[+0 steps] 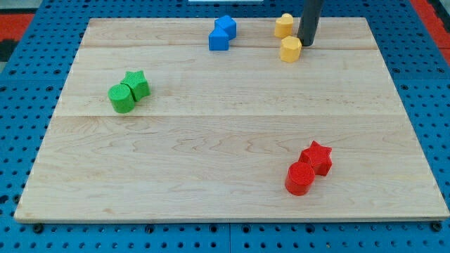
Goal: Place the red star vertically to the yellow hexagon
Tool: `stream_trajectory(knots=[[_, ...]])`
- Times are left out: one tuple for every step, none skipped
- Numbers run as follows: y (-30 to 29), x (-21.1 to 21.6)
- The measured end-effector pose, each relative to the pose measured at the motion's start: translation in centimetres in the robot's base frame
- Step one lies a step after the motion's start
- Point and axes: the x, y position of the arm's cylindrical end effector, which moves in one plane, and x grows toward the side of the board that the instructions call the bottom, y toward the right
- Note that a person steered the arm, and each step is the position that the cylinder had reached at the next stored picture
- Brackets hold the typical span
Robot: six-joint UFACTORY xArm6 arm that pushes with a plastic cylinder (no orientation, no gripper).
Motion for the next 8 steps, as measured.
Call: stream_trajectory(knots=[[4.6, 1.3], [0.1, 2.3], [-0.5, 2.5], [4.4, 11.1], [10.5, 20.8], [11.9, 28.4], [8.2, 27.8], [4.5, 28.5]])
